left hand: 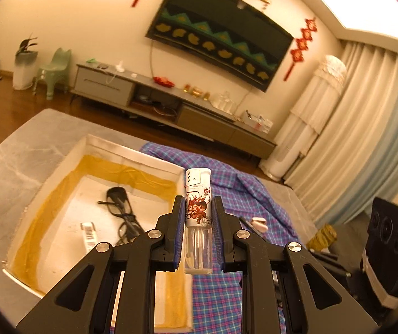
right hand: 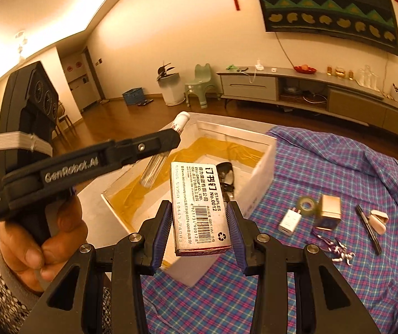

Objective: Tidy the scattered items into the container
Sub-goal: 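Carry the red-white box into the container with the right tool while the left tool carries the lighter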

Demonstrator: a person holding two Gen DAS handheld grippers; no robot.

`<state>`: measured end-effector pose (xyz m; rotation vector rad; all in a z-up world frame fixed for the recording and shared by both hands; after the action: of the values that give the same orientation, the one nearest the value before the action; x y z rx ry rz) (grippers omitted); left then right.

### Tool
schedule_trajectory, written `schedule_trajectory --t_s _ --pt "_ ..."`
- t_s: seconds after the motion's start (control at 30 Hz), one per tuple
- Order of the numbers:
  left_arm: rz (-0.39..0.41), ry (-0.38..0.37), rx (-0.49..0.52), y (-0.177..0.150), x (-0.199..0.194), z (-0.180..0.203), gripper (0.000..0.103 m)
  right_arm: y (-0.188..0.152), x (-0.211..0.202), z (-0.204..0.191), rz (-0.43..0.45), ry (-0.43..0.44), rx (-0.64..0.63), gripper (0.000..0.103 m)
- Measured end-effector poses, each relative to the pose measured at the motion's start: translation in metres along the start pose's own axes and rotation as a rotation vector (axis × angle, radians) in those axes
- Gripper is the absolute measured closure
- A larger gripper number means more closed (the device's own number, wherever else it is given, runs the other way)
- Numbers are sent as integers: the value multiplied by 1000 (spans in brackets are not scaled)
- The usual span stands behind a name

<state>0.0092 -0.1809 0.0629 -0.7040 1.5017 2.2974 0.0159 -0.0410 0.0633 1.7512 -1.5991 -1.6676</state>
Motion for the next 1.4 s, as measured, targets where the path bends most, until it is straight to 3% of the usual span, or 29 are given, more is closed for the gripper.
schedule_trajectory --t_s 0.47,0.7,1.03,1.4 --pt "-23 55 -155 18 14 -60 83 6 58 -35 -100 5 -100 61" --pt "-69 83 -214 13 27 -81 84 21 82 -21 -138 -54 -138 61" --pt "-195 86 -182 -14 50 -79 84 53 121 24 -202 -141 -147 61" --pt "-305 63 -71 -44 62 -58 84 60 162 63 -294 -191 -130 61"
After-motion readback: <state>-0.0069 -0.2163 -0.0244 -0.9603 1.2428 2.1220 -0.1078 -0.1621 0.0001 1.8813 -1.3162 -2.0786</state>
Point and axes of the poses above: each gripper's, at about its wrist camera, not at the fingertips, and x roughly the way its jaws point, z to its right, y to its top, the point moved 4 cm from there along x, roughly the way its jaws point, and after that the axes turned 13 degrees about y, right-handed, at the moved point
